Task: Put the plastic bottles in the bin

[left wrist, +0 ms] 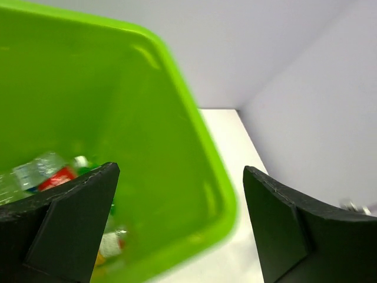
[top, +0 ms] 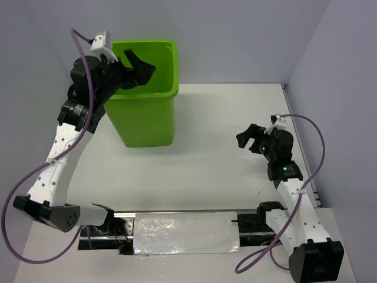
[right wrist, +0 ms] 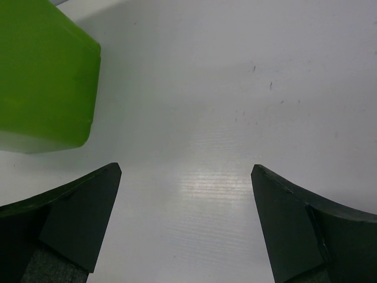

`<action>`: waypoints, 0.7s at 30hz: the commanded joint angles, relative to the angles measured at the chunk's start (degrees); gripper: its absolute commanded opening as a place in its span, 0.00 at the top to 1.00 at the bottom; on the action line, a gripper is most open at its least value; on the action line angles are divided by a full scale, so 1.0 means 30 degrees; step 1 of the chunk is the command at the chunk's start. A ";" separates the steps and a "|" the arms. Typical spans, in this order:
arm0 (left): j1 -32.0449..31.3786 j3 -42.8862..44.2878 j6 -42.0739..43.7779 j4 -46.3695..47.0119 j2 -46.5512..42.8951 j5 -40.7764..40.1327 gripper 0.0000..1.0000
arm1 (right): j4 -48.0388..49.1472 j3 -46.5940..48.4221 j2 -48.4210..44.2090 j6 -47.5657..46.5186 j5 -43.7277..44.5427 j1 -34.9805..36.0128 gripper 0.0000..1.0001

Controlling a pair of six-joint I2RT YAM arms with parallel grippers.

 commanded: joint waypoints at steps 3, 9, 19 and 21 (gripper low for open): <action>-0.3451 -0.0853 0.3888 0.0740 -0.2574 -0.1558 0.01 | 0.0003 0.0610 0.0140 -0.0391 -0.0240 -0.0074 0.00; -0.7722 -0.5067 0.4534 0.2173 -0.3865 -0.1325 0.01 | -0.0026 0.0581 0.0081 -0.0596 -0.0622 -0.0074 0.00; -1.5613 -1.1605 0.6588 0.4868 -0.4716 -0.3615 0.01 | 0.0734 0.0112 -0.0475 -0.0509 0.0080 -0.0074 0.00; -1.5732 -1.3713 0.5915 0.5805 -0.4745 -0.3524 0.01 | 0.0970 -0.0006 -0.0505 -0.0246 0.0548 -0.0103 0.00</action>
